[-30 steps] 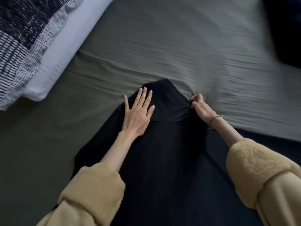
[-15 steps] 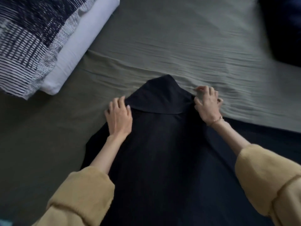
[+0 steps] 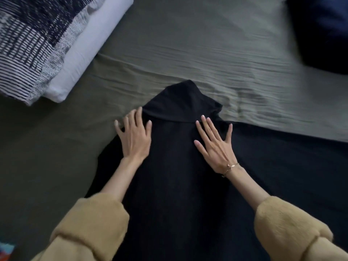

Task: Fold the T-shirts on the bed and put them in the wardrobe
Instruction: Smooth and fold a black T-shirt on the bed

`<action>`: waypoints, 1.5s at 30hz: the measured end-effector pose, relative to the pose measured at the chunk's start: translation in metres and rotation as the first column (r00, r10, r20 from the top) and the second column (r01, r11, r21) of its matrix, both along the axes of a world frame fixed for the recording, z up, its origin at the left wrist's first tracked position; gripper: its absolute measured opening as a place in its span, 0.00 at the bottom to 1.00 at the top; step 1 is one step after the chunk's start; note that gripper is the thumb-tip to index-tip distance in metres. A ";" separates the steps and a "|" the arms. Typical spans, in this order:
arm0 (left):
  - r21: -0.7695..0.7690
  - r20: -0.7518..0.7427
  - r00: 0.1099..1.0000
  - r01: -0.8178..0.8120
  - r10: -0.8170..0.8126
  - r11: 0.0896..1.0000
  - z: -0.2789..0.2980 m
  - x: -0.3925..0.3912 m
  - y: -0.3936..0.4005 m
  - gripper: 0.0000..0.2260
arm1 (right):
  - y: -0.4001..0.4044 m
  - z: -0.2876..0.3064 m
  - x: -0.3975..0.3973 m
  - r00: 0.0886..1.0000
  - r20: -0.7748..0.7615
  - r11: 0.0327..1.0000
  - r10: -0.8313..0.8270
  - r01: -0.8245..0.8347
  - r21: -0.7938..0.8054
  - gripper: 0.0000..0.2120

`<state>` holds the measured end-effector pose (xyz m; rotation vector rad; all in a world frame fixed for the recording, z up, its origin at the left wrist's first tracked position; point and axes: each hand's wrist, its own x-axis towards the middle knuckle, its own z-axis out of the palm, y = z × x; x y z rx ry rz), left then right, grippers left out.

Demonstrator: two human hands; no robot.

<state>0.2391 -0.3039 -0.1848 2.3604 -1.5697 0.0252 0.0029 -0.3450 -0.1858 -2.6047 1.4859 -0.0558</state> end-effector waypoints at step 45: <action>0.391 -0.212 0.959 0.261 -0.190 0.883 0.030 -0.063 0.104 0.25 | 0.097 0.043 -0.069 0.985 -0.077 0.966 -0.153 0.166 0.198 0.26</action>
